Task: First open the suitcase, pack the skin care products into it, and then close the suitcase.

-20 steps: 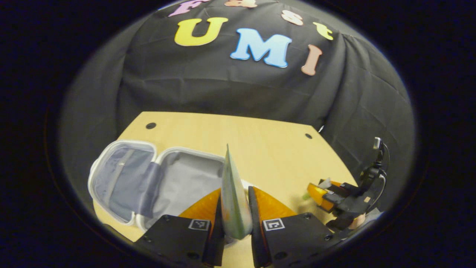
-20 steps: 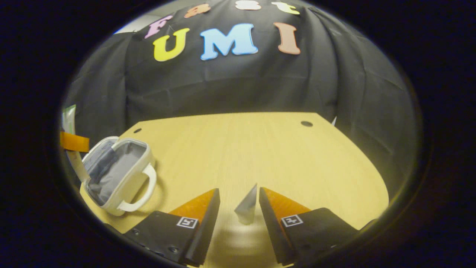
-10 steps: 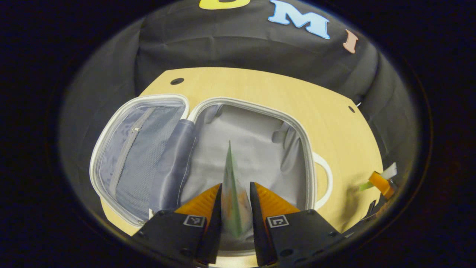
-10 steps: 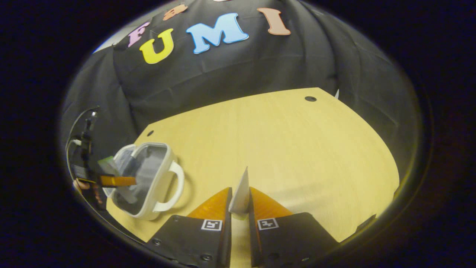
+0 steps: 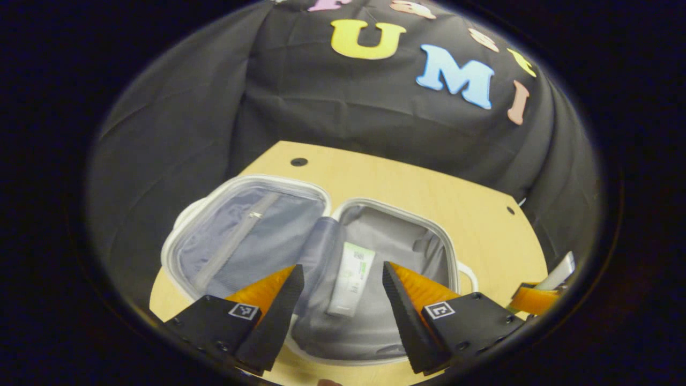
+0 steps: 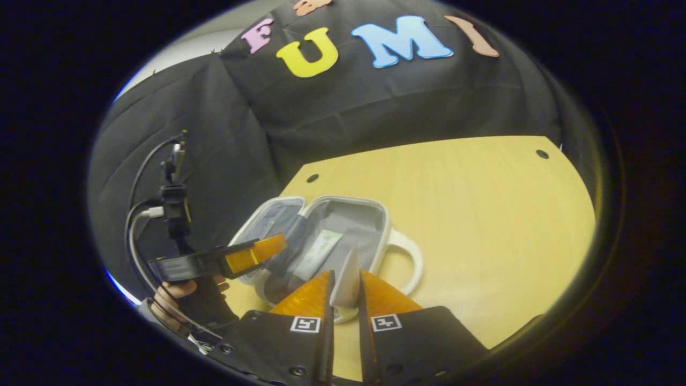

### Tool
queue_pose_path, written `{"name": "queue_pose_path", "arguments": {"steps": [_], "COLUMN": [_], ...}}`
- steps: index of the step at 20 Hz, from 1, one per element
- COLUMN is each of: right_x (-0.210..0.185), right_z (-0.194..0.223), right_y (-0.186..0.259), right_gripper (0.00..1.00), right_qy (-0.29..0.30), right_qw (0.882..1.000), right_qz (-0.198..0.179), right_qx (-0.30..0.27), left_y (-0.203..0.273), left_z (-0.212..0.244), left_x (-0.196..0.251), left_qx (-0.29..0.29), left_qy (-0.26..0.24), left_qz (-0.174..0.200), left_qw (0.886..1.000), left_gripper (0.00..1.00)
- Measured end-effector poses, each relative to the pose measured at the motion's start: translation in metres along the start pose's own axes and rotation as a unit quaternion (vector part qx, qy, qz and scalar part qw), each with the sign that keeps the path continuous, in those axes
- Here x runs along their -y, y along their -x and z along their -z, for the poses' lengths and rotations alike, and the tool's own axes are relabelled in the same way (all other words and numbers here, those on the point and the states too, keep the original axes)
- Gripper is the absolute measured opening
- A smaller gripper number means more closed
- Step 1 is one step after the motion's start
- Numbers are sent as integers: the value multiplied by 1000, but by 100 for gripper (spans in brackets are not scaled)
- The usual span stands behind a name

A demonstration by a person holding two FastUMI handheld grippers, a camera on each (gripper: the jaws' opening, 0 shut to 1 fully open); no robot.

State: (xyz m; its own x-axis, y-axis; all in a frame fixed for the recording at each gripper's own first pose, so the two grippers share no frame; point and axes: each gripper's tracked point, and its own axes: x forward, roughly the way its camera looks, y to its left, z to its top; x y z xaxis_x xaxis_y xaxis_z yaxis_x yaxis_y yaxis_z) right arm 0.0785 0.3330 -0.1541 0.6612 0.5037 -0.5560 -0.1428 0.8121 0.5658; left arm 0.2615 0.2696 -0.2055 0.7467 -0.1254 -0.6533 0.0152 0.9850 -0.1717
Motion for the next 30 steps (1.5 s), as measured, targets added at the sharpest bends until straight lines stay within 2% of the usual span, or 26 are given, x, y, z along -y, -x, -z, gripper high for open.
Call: {"name": "queue_pose_path", "arguments": {"steps": [2, 5, 7, 8, 10, 14, 17, 19, 22, 25, 30], "right_x": [-12, -13, -9, -6, -2, 10, 29, 46, 67, 84, 96], "right_z": [11, 25, 22, 13, -5, -37, -58, -61, -64, -72, -92], "right_y": [-31, -75, -84, -80, -71, -22, 29, 62, 104, 131, 151], "right_gripper": [19, 22, 27, 37, 93, 94, 95, 95, 95, 94, 94], "right_qy": [8, 18, 22, 25, 38, 93, 139, 162, 149, 110, 80], "right_qw": [999, 998, 998, 999, 999, 989, 968, 953, 939, 930, 916], "right_qz": [-13, -5, 14, 23, 39, 83, 143, 188, 244, 288, 320], "right_qx": [-29, -67, -56, -42, -2, 83, 153, 175, 189, 199, 226], "left_y": [24, 47, 55, 57, 58, 45, 26, 8, -30, -69, -117], "left_z": [-18, -28, -32, -33, -39, -60, -79, -86, -83, -70, -39], "left_x": [-28, -77, -107, -120, -147, -207, -258, -285, -318, -344, -362], "left_qx": [33, 48, 46, 44, 44, 42, 37, 26, -4, -48, -96], "left_qy": [12, 4, 1, 0, 0, -1, 22, 39, 51, 99, 136], "left_qz": [-15, -52, -73, -81, -96, -117, -124, -117, -92, -67, -56], "left_qw": [999, 997, 996, 996, 994, 992, 991, 992, 994, 992, 984], "left_gripper": [96, 95, 95, 95, 96, 97, 95, 95, 96, 96, 96]}}
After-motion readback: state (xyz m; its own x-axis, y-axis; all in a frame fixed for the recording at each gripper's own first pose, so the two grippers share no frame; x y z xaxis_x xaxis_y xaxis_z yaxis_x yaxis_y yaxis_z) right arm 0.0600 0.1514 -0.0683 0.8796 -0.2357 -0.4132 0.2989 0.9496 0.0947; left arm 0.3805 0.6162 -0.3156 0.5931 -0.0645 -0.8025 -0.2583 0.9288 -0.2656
